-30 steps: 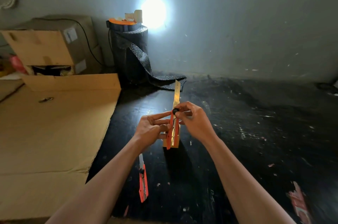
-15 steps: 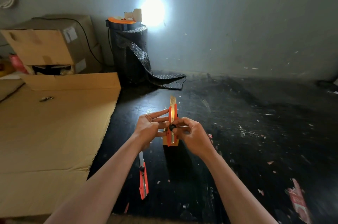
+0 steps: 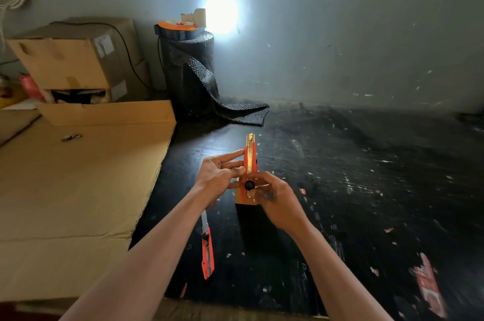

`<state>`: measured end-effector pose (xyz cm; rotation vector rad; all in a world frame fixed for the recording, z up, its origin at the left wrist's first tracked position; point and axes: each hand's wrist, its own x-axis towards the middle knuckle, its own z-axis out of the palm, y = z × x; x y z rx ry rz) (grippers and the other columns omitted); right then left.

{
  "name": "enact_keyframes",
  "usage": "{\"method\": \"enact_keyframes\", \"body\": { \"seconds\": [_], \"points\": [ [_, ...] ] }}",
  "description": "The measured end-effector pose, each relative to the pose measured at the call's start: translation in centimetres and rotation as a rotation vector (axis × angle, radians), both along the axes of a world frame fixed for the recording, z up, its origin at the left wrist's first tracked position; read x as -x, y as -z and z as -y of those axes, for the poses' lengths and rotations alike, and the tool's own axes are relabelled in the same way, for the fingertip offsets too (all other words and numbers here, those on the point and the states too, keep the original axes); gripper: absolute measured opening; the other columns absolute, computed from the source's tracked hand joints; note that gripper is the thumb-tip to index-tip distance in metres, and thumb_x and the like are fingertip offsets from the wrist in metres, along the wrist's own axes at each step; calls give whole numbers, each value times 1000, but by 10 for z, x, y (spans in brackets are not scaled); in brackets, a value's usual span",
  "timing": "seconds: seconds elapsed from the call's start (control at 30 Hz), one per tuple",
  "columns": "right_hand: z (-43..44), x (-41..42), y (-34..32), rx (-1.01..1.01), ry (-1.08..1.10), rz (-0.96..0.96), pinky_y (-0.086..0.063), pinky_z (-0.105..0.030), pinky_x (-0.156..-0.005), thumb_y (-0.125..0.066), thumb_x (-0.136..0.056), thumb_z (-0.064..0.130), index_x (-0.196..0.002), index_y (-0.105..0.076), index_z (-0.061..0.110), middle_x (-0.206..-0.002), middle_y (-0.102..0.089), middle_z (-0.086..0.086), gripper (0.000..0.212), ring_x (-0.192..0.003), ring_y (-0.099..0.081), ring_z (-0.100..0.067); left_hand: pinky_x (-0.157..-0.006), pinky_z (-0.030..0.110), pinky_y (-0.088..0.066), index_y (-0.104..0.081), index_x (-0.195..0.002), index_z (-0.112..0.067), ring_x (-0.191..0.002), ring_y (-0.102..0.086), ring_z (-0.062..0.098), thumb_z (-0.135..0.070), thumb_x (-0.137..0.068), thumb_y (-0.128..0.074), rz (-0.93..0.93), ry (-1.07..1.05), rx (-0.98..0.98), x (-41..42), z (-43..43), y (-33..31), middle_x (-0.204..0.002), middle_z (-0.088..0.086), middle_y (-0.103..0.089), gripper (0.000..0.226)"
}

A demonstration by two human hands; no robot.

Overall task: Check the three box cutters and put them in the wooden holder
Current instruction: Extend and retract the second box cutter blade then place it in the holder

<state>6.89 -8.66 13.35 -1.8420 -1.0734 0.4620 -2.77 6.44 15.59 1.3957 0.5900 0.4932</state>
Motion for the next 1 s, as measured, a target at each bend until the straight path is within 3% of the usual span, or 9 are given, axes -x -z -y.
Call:
{"method": "enact_keyframes", "body": {
  "seconds": [0.17, 0.3, 0.37, 0.5, 0.63, 0.73, 0.8, 0.9, 1.0],
  "points": [
    [-5, 1, 0, -28, 74, -5, -61, -29, -87, -75, -92, 17, -110, -61, 24, -100, -67, 19, 24, -95, -70, -6, -70, 32, -65, -70, -131, -16, -93, -80, 17, 9, -92, -67, -6, -6, -19, -3, 0, -1, -114, 8, -79, 46],
    [-2, 3, -4, -42, 49, 20, -53, -7, -72, -73, -93, 11, -119, -58, 30, -100, -64, 26, 36, -86, -64, 13, -69, 32, -65, -70, -130, -16, -90, -81, 17, 9, -91, -68, 1, -13, -8, -4, 0, -3, -108, 5, -81, 47],
    [-1, 3, -4, -36, 30, 60, -50, -1, -73, -70, -94, 4, -124, -64, 26, -105, -62, 23, 37, -87, -61, 15, -74, 36, -66, -70, -130, -16, -93, -80, 19, 9, -90, -70, 1, -19, -5, -4, -1, -3, -110, 8, -81, 47],
    [-2, 2, -4, -46, 91, 34, -59, -18, -81, -75, -92, 15, -107, -61, 28, -95, -66, 24, 25, -88, -66, 5, -82, 44, -65, -70, -131, -16, -97, -80, 22, 9, -90, -69, -8, -9, -16, -6, -1, -1, -113, 8, -80, 48],
    [-1, 3, -6, -59, 76, 5, -53, -11, -71, -76, -91, 16, -113, -58, 32, -95, -65, 25, 33, -87, -66, 7, -83, 43, -65, -70, -131, -17, -97, -80, 21, 8, -91, -68, -3, -8, -22, -7, -1, -1, -114, 8, -80, 48],
    [-1, 1, -4, -51, 44, 48, -57, -15, -81, -71, -94, 8, -120, -65, 27, -106, -64, 24, 33, -91, -64, 8, -84, 43, -65, -71, -129, -19, -99, -79, 21, 8, -90, -69, -2, -15, -11, -7, -2, -3, -114, 8, -80, 47],
    [-3, 0, -3, -47, 72, 34, -60, -20, -84, -73, -93, 11, -112, -64, 27, -101, -65, 25, 26, -89, -66, 7, -86, 45, -64, -72, -128, -19, -100, -79, 22, 8, -90, -70, -6, -15, -17, -6, -1, -2, -115, 7, -80, 47],
    [-4, 2, -4, -70, 119, -26, -56, -14, -72, -78, -90, 20, -97, -57, 35, -91, -69, 18, 27, -84, -69, 6, -82, 43, -66, -71, -129, -18, -99, -79, 23, 9, -90, -68, 5, -9, -7, -7, 0, -3, -112, 7, -80, 47],
    [-2, 2, -5, -64, 65, 14, -52, -10, -73, -73, -93, 15, -114, -59, 35, -99, -66, 25, 32, -88, -65, 8, -77, 37, -66, -71, -129, -17, -95, -80, 19, 9, -91, -68, 10, -17, -11, -7, -1, -4, -110, 5, -81, 46]
  ]
}}
